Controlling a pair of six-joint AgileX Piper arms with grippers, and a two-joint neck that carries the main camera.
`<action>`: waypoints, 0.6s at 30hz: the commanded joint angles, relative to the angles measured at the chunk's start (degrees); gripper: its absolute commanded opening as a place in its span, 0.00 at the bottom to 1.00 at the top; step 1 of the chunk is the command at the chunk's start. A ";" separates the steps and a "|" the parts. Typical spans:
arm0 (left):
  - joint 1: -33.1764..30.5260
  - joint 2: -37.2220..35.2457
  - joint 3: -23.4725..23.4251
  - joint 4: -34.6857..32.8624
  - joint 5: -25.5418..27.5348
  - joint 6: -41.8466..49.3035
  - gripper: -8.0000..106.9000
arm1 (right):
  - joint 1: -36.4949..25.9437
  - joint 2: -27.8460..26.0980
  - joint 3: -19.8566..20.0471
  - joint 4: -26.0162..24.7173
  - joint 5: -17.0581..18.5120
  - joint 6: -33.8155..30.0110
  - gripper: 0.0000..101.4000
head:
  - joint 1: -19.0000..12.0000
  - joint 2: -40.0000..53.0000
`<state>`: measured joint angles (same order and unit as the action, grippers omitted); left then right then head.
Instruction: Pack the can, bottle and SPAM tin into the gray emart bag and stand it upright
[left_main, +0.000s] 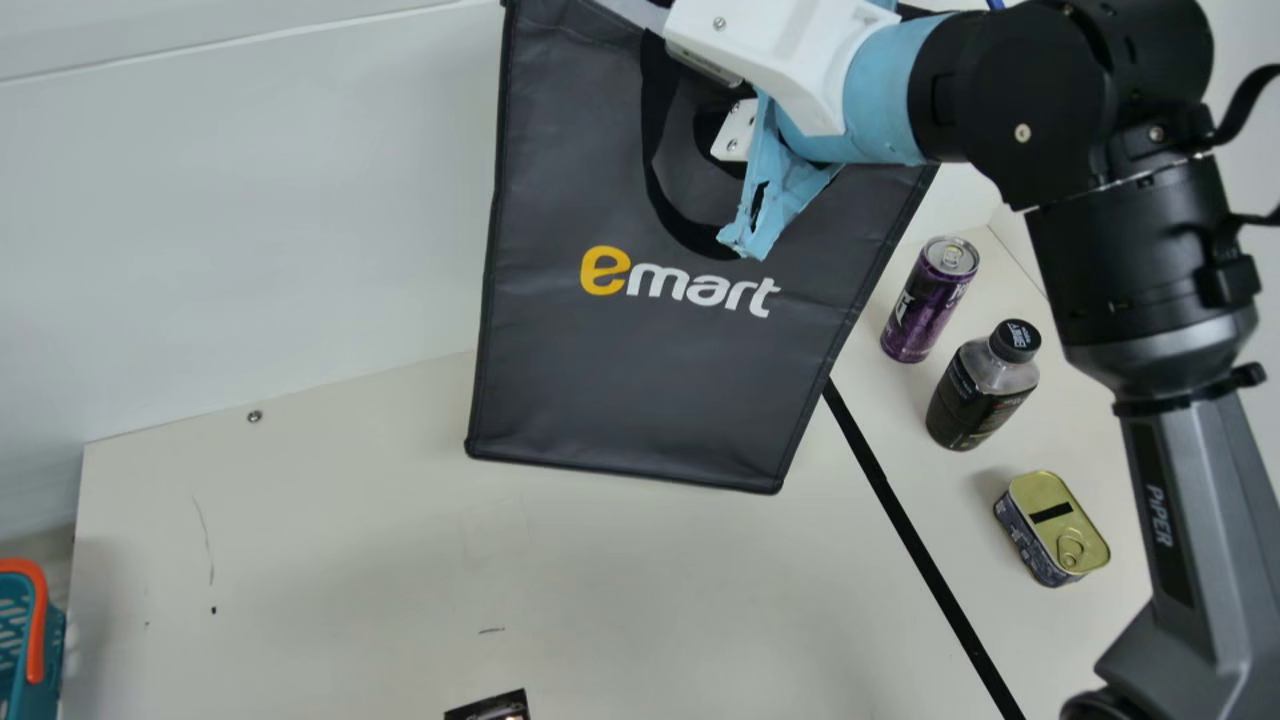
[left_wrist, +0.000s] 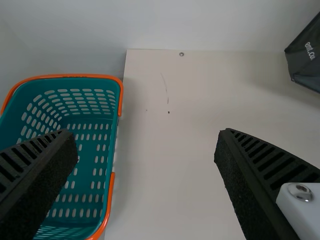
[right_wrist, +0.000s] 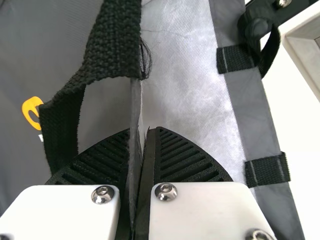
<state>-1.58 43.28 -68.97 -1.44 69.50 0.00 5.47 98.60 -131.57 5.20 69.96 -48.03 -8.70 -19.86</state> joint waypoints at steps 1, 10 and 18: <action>0.00 0.00 0.00 0.00 0.00 0.00 0.85 | 0.47 -0.68 0.33 -0.33 -0.06 0.23 0.00 | -1.30 -0.14; 0.00 0.00 0.00 0.00 0.00 0.00 0.85 | 3.35 -4.28 2.44 -1.97 -0.06 0.66 0.00 | -1.30 -0.14; 0.00 0.00 0.00 0.00 0.00 0.00 0.85 | 6.62 -7.46 4.70 -3.88 -0.06 1.18 0.00 | -1.30 -0.14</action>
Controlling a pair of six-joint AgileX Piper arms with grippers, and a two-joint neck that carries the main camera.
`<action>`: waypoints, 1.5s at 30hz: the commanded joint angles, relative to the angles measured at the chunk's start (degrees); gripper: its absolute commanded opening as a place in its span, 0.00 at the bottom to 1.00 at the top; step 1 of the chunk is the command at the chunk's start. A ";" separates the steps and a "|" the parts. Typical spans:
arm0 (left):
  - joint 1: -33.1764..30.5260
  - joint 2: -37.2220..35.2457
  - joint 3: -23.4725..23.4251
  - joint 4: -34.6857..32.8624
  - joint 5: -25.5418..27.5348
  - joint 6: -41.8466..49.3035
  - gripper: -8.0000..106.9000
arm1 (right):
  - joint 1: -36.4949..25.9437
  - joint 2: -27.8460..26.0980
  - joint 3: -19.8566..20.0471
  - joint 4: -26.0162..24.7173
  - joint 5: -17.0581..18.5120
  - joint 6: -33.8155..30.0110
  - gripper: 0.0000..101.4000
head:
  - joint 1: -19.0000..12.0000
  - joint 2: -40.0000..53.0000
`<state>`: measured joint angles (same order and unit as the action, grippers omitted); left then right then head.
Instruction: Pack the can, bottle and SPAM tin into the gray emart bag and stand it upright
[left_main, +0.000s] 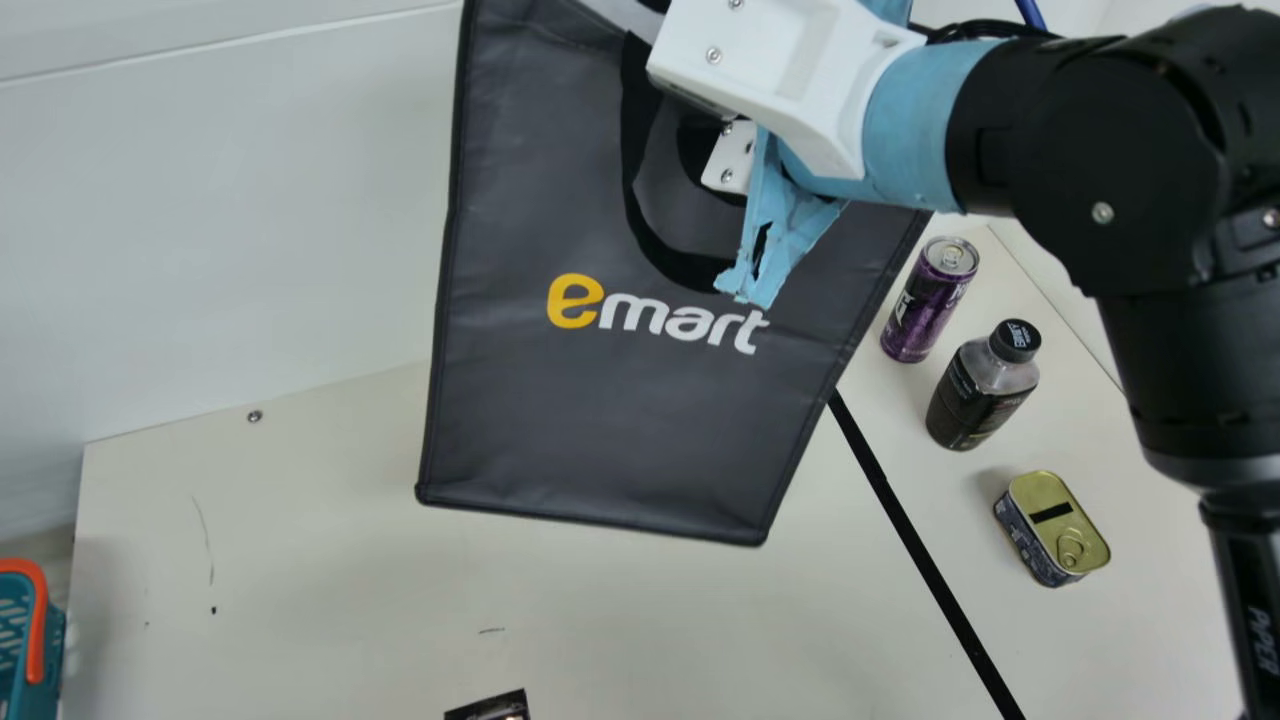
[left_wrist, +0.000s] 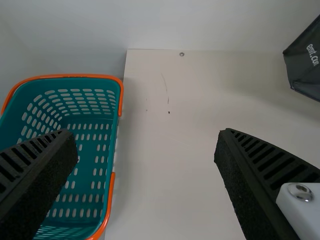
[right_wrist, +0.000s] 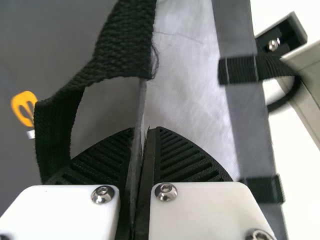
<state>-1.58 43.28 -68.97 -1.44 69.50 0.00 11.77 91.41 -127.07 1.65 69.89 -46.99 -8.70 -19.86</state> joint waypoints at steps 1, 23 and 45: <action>0.00 0.00 0.00 0.00 0.00 0.00 0.85 | 0.77 -0.66 0.53 -0.61 0.01 0.23 0.00 | -1.30 -0.14; 0.00 0.00 0.00 0.00 0.00 0.00 0.85 | 10.25 -7.00 11.54 -6.79 0.01 4.03 0.00 | -1.30 -0.14; 0.00 0.00 0.00 0.00 0.00 0.00 0.85 | 17.13 -8.96 21.12 -8.16 0.01 10.96 0.00 | -1.30 -0.14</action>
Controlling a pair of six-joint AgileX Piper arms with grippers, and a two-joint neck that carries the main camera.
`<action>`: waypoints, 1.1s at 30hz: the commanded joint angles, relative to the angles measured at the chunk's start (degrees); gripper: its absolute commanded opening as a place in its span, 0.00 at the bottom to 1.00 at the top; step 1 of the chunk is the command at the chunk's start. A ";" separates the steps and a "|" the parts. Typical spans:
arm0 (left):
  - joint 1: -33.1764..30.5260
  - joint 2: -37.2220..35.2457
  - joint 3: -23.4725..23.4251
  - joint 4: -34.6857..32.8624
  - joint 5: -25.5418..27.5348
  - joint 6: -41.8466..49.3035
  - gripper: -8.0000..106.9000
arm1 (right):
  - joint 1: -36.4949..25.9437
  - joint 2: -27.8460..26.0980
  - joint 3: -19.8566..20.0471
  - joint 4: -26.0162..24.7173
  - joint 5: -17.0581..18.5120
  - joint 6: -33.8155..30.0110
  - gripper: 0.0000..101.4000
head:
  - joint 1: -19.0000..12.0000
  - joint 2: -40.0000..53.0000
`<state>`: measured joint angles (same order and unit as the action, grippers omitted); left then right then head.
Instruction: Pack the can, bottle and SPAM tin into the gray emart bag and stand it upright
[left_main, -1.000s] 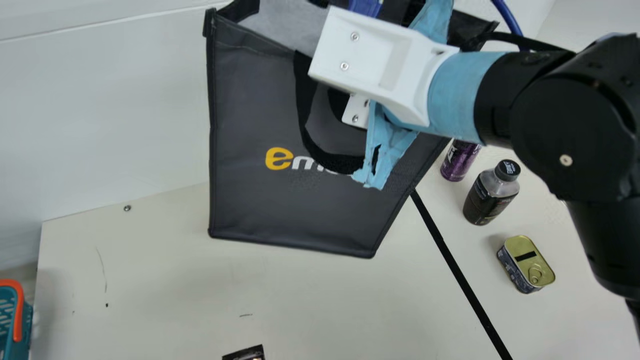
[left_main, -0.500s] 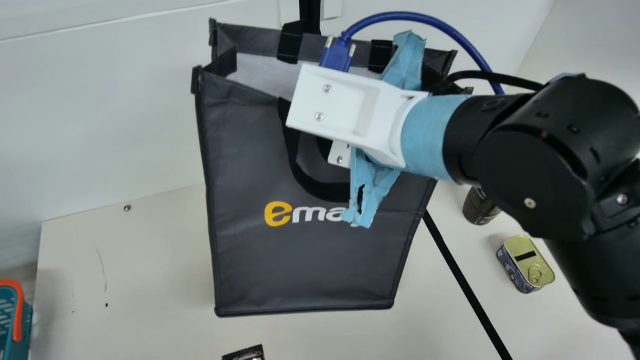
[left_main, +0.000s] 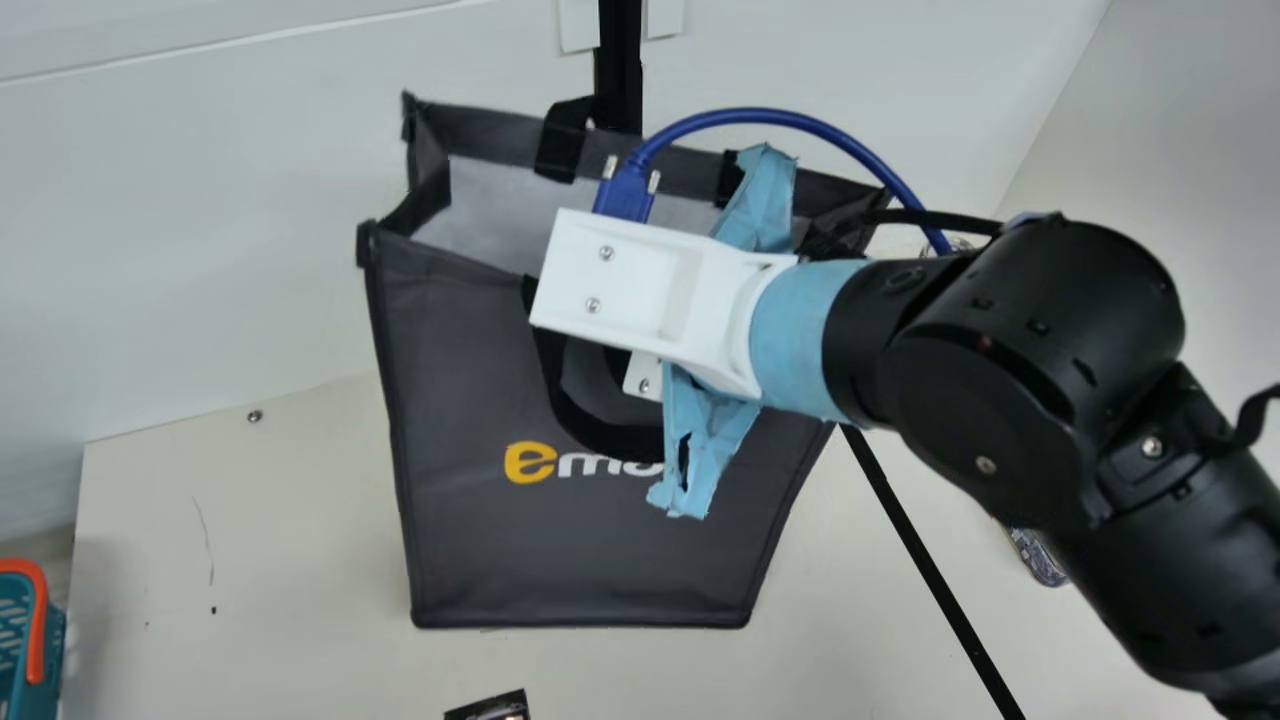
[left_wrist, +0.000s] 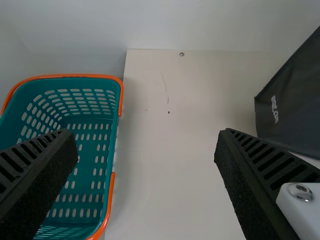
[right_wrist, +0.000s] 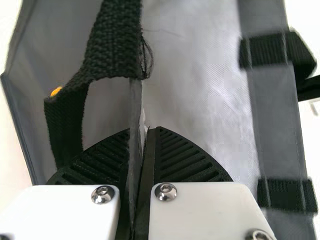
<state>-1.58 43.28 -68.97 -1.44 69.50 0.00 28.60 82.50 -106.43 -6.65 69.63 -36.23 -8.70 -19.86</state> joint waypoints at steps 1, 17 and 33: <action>0.00 0.00 0.00 0.00 0.00 0.00 0.85 | 0.60 -0.16 0.91 0.14 0.27 0.53 0.00 | -1.30 -0.14; 0.00 0.00 0.00 0.00 0.00 0.00 0.85 | 5.12 -2.50 6.16 0.11 0.27 5.21 0.00 | -1.30 -0.14; 0.00 0.00 0.00 0.00 0.00 0.00 0.85 | 7.35 -7.30 10.54 0.50 0.27 8.13 0.43 | -1.30 -0.14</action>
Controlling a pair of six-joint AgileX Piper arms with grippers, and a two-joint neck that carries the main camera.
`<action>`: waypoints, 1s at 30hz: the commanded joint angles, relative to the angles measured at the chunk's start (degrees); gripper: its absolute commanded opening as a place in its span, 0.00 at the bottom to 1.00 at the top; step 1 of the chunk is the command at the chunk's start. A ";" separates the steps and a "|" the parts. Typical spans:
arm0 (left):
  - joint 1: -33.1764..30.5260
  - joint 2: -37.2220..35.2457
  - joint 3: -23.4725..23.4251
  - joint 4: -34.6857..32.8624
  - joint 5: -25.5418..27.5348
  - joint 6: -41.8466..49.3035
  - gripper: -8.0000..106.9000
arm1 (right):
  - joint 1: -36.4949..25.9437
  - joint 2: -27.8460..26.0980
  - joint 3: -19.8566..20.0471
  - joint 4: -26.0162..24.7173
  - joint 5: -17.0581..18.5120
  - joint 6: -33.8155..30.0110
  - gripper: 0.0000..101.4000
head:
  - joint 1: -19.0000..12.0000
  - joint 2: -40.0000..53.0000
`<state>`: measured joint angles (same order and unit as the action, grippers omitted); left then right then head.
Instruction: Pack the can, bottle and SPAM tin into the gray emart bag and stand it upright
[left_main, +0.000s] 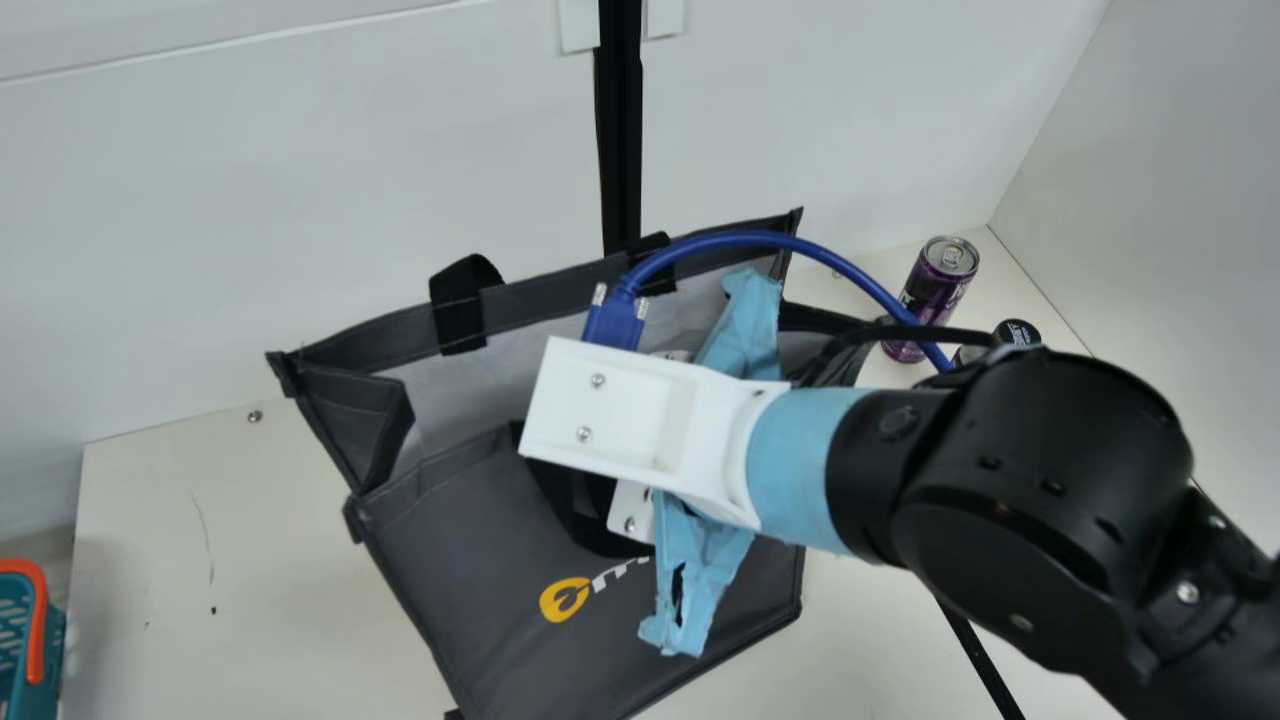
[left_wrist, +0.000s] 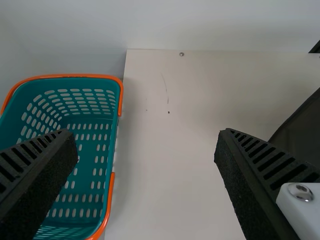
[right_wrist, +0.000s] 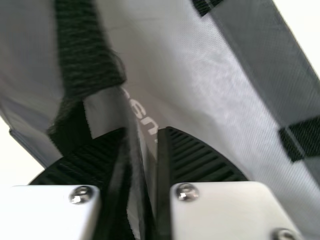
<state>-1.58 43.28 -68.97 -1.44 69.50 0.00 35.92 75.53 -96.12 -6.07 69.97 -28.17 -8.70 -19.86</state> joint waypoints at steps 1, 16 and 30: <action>0.00 0.00 0.00 0.00 0.00 0.00 0.85 | 0.18 -0.77 0.54 -0.16 -0.07 0.23 0.46 | -1.30 -0.14; 0.00 0.00 0.00 0.00 0.00 0.00 0.85 | 2.30 -7.38 4.57 -1.95 -0.07 1.47 0.94 | -1.30 -0.14; 0.00 0.00 0.00 0.00 0.00 0.00 0.85 | 2.26 -12.32 6.36 -2.08 -0.07 0.60 0.94 | -1.30 -0.14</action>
<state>-1.58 43.28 -68.97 -1.44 69.50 0.00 38.30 63.37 -89.76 -8.44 69.94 -27.41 -8.70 -19.86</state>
